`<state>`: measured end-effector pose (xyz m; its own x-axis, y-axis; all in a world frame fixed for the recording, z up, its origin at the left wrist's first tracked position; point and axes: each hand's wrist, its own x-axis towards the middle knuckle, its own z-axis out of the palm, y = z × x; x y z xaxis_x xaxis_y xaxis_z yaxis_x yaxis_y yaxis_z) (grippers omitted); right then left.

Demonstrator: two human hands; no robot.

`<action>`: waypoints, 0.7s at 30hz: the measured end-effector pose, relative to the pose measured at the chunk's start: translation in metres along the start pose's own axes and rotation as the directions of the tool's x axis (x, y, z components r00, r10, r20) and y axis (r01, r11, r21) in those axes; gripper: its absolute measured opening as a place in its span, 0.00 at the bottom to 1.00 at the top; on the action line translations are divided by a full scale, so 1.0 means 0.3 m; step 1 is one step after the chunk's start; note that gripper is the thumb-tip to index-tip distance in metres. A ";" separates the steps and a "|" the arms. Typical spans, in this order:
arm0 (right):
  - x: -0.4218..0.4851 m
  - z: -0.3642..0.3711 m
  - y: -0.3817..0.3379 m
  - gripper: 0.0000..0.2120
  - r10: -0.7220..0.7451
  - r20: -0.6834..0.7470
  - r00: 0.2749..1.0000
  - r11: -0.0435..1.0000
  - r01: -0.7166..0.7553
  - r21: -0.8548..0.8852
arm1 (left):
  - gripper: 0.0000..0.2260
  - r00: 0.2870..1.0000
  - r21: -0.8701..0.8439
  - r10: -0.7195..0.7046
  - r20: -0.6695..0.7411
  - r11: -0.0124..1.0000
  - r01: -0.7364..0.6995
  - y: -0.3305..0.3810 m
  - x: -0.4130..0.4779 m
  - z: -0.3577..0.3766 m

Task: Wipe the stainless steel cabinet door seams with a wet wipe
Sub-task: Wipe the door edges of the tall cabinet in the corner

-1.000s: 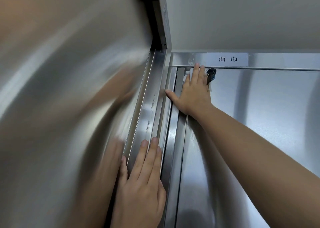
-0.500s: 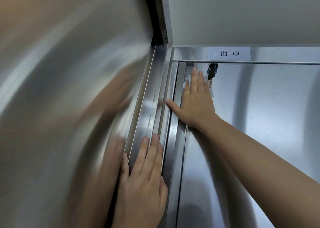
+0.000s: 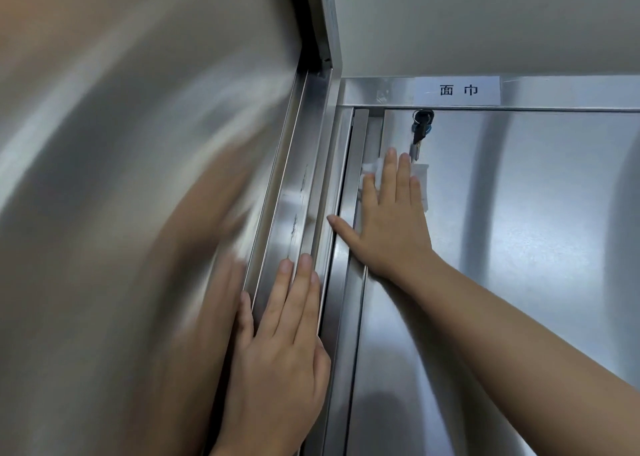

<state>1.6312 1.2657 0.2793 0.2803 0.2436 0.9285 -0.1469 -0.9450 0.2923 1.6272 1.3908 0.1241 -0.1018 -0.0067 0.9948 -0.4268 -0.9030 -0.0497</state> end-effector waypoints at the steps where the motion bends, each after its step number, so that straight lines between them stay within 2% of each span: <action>1: -0.023 0.005 -0.009 0.43 0.003 0.004 1.000 1.000 -0.003 0.012 | 0.27 1.000 -0.004 -0.003 0.009 1.000 0.003 0.000 -0.001 -0.003; 10: 0.055 -0.023 -0.016 0.43 0.085 0.032 0.996 0.995 -0.084 -0.050 | 0.27 0.999 -0.028 -0.009 0.034 1.000 0.010 0.002 -0.001 -0.005; 17: -0.156 0.035 -0.070 0.45 0.042 0.022 0.999 0.997 -0.043 0.059 | 0.28 0.997 -0.022 -0.004 0.078 1.000 0.005 0.002 -0.003 -0.015; 21: -0.161 0.036 -0.071 0.46 0.053 0.036 0.998 0.998 -0.054 0.026 | 0.28 0.997 -0.009 0.003 0.076 1.000 -0.002 0.003 -0.008 -0.019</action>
<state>1.6310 1.2715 0.2258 0.3060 0.1854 0.9338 -0.1373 -0.9620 0.2359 1.6219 1.3924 0.1212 -0.0341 -0.0424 0.9985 -0.4349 -0.8989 -0.0530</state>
